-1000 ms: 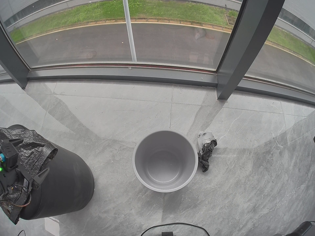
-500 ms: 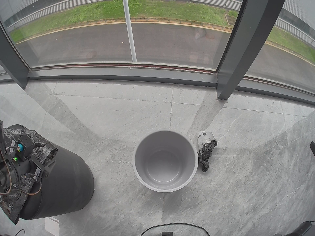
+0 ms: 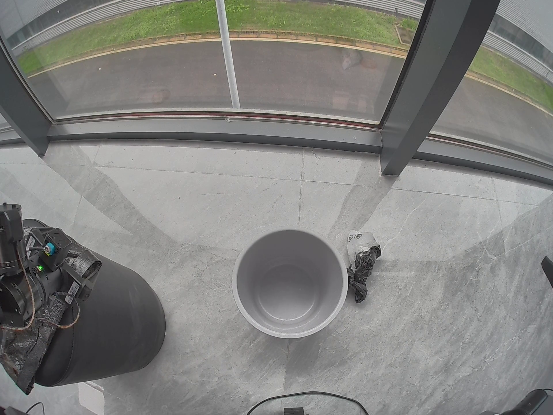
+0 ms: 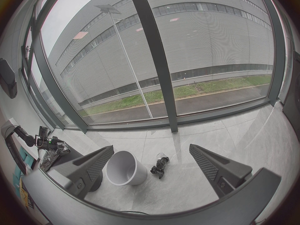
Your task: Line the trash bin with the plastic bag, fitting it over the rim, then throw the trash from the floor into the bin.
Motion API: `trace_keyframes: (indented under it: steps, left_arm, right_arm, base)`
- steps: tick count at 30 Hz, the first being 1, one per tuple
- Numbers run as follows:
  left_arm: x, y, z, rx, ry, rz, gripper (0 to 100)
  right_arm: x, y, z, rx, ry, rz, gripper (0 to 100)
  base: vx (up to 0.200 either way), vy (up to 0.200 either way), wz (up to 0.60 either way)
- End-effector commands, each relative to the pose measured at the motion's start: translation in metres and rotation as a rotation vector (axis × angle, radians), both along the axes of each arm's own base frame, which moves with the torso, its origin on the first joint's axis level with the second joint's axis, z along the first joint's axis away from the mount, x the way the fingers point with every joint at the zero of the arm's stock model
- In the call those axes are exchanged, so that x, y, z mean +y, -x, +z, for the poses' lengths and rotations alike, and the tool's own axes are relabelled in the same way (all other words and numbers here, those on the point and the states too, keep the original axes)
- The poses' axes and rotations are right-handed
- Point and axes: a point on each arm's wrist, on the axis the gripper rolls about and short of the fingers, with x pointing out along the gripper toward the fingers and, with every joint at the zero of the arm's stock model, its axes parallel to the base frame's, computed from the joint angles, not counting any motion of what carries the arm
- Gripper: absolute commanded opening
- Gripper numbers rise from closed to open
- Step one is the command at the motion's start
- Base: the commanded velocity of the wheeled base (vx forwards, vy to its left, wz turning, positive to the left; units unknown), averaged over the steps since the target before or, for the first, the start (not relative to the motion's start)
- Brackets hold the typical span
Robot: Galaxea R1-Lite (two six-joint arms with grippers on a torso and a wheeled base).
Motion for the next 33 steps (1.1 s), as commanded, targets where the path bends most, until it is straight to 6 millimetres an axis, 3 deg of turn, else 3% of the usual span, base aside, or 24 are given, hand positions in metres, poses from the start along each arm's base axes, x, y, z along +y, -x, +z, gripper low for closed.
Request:
trace_keyframes:
  steps: [1,16,17,33]
  left_arm:
    - [-0.0001,-0.0043,-0.0028,0.008,-0.008,0.011,100]
    - [0.0,-0.0082,0.0001,-0.037,-0.015,0.038,100]
    - [0.0001,-0.008,-0.0002,-0.045,-0.017,0.041,0]
    - [0.0016,-0.0049,0.0016,-0.063,-0.031,0.051,0]
  right_arm:
    - [-0.0001,0.0019,-0.0007,-0.006,-0.001,0.003,100]
    - [-0.0001,0.0019,-0.0019,-0.005,0.001,0.004,100]
    - [-0.0001,0.0022,-0.0018,-0.007,0.001,0.004,100]
    - [-0.0001,0.0029,0.0036,-0.025,0.002,0.007,100]
  base:
    - [0.0,0.0,0.0]
    - [0.0,0.0,0.0]
    - [0.0,0.0,0.0]
    - [0.0,0.0,0.0]
